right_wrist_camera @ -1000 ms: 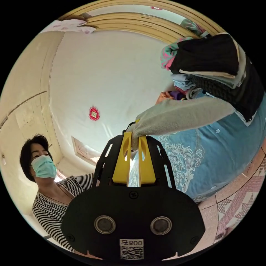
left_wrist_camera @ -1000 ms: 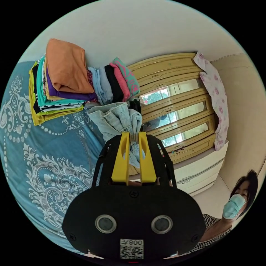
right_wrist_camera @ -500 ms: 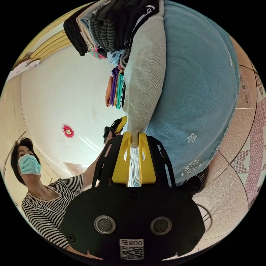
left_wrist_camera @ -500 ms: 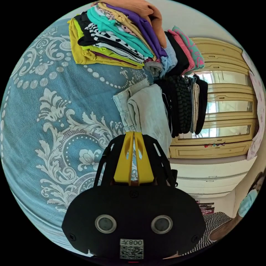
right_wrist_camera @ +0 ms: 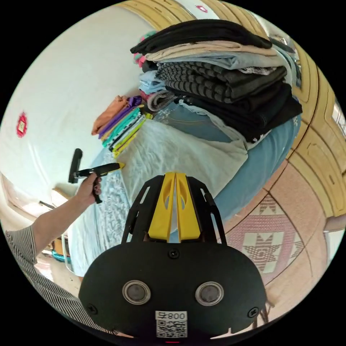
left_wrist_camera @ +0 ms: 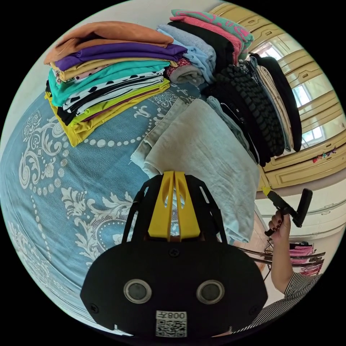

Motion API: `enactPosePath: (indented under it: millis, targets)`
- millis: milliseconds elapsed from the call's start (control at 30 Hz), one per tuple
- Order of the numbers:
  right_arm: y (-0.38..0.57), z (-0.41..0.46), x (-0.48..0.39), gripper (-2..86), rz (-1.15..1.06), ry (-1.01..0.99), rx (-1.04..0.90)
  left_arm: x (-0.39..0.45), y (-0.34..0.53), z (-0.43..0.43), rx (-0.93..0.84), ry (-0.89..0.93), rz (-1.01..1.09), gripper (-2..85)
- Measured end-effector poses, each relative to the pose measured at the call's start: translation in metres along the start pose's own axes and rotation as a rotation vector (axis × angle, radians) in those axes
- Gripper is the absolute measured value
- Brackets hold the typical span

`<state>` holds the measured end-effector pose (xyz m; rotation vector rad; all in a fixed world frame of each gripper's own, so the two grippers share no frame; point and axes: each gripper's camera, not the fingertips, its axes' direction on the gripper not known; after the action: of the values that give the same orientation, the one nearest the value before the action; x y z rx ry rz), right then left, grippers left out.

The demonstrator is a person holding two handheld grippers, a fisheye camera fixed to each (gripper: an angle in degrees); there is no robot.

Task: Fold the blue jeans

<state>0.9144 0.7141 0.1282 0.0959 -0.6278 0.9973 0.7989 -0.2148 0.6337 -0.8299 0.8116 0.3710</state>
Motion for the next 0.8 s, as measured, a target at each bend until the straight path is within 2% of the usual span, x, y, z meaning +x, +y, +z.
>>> enactPosePath:
  millis: [33,100,267,400,500,533,567,667,733,800]
  targets:
    - [-0.009,0.014,-0.009,0.1,-0.024,0.098,-0.069,0.007,-0.007,0.004,-0.016,-0.024,0.024,0.0]
    - [-0.011,0.034,-0.019,0.1,-0.047,0.159,-0.154,0.017,-0.015,0.010,-0.035,-0.066,0.074,0.0]
    - [0.009,0.012,-0.050,0.1,-0.025,0.103,-0.097,0.036,-0.024,0.014,-0.037,-0.107,0.109,0.0]
    - [0.058,-0.025,-0.127,0.1,-0.218,-0.031,0.012,0.064,0.004,0.002,0.064,-0.015,0.253,0.1]
    - [0.098,0.002,-0.181,0.1,-0.349,0.075,-0.115,0.078,0.022,0.027,-0.012,-0.147,0.337,0.1]
    - [0.111,0.014,-0.196,0.1,-0.368,0.179,-0.118,0.079,0.027,0.035,-0.016,-0.176,0.360,0.1]
    - [0.118,0.011,-0.202,0.1,-0.374,0.187,-0.058,0.078,0.030,0.034,0.018,-0.173,0.365,0.2]
    - [0.123,0.003,-0.219,0.2,-0.304,0.147,-0.102,0.066,0.025,0.031,-0.046,-0.073,0.290,0.2]
    - [0.125,-0.017,-0.229,0.4,-0.290,0.007,-0.082,0.057,0.037,0.017,0.000,0.103,0.278,0.4]
    - [0.124,-0.041,-0.239,0.6,-0.293,-0.003,0.004,0.049,0.058,0.005,0.062,0.212,0.278,0.6]
